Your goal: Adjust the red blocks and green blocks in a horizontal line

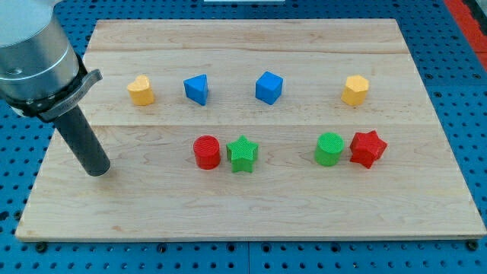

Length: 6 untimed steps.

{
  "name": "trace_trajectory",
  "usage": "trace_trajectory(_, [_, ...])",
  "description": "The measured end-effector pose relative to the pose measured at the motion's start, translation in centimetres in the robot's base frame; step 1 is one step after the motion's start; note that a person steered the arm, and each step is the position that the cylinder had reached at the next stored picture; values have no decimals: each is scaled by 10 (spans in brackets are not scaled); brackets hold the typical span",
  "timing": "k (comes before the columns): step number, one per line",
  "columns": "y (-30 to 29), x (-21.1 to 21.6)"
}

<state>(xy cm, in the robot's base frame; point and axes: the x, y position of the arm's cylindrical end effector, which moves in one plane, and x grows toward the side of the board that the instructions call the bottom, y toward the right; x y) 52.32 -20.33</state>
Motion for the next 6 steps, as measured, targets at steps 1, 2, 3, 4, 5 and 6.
trace_trajectory(1, [0,0])
trace_trajectory(2, [2,7])
trace_trajectory(3, [97,5])
trace_trajectory(4, [203,2])
trace_trajectory(5, [229,13])
trace_trajectory(6, [291,14])
